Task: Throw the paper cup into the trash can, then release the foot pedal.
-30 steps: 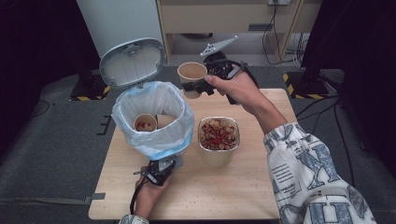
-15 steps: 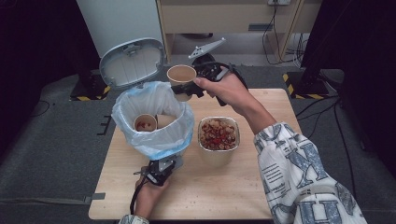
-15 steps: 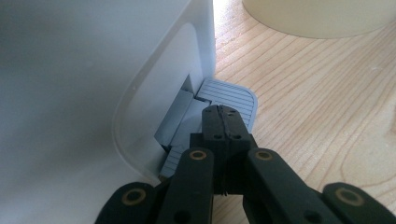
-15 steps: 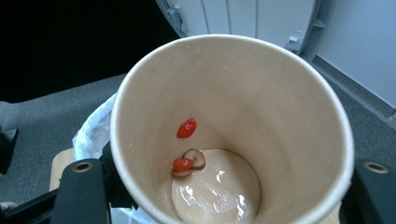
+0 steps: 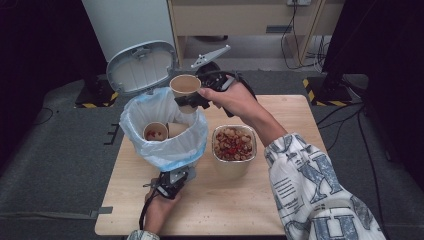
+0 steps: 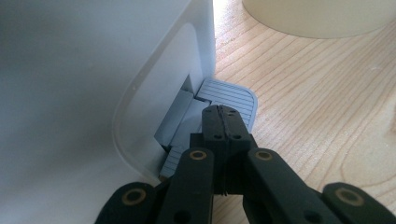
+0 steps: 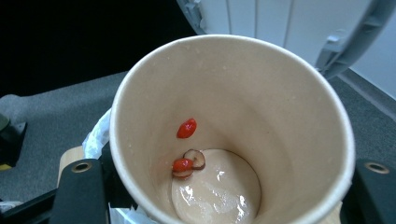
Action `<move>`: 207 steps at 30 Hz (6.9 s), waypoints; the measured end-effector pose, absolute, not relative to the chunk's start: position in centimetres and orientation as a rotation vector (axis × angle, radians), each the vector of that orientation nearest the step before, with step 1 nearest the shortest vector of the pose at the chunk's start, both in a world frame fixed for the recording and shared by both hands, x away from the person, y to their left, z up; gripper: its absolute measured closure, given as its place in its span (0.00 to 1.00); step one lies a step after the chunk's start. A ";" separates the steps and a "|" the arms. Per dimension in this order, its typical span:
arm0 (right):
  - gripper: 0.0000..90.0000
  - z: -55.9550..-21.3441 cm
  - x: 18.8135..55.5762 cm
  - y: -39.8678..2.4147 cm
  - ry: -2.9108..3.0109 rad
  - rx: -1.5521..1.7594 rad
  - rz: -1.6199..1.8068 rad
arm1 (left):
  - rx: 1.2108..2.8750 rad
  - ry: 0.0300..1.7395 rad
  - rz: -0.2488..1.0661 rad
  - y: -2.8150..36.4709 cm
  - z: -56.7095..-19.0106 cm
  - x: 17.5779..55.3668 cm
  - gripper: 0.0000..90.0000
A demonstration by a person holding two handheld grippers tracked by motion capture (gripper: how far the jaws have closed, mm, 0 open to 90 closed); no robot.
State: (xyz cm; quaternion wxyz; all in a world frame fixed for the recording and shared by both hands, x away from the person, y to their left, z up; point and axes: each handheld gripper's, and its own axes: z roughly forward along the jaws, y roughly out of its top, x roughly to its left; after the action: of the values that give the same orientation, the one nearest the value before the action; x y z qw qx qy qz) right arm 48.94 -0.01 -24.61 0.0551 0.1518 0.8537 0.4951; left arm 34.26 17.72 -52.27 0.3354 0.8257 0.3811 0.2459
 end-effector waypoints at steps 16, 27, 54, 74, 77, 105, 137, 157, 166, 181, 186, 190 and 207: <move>0.15 -27.8 49.0 3.5 2.622 0.433 1.388 | 2.152 0.995 0.636 17.8 -52.3 34.3 1.00; 0.13 -28.0 49.2 1.7 2.610 0.466 1.390 | 2.153 0.995 0.635 17.8 -52.3 34.3 1.00; 0.11 -28.4 49.9 -2.3 2.534 0.600 1.385 | 2.150 0.995 0.632 17.8 -52.3 34.3 1.00; 0.10 -28.7 50.2 -5.6 2.486 0.660 1.370 | 2.151 0.994 0.631 17.8 -52.3 34.3 1.00; 0.10 -28.7 50.3 -6.1 2.480 0.671 1.373 | 2.151 0.994 0.632 17.8 -52.3 34.3 1.00; 0.09 -31.8 51.3 -15.5 2.260 0.968 1.229 | 2.000 1.047 0.620 18.6 -50.8 31.9 0.60; 0.08 -37.7 48.0 -21.2 2.062 1.181 1.134 | 1.956 0.994 0.526 19.0 -50.2 31.5 0.34; 0.08 -43.1 44.5 -23.3 2.033 1.236 1.101 | 1.962 1.017 0.532 19.0 -50.3 31.6 0.30; 0.08 -45.1 43.5 -24.3 2.043 1.263 1.070 | 1.995 0.952 0.551 19.4 -50.1 31.7 0.30; 0.08 -49.4 42.6 -24.6 2.102 1.336 0.977 | 1.970 1.017 0.503 19.8 -50.2 30.8 0.28; 0.07 -50.3 43.1 -24.8 2.118 1.365 0.933 | 1.993 1.022 0.508 20.1 -50.3 30.9 0.28; 0.08 -51.1 43.7 -25.4 2.109 1.434 0.889 | 2.001 1.020 0.514 20.3 -50.3 30.9 0.28; 0.05 -54.0 43.5 -25.3 2.073 1.471 0.870 | 2.001 1.032 0.529 20.5 -50.2 30.8 0.27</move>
State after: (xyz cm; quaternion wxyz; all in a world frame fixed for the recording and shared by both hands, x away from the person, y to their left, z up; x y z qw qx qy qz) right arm 43.53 -25.35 -53.97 0.2253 0.5334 0.7518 0.3155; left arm 30.85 20.52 -50.25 0.4026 0.7920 0.4084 0.2094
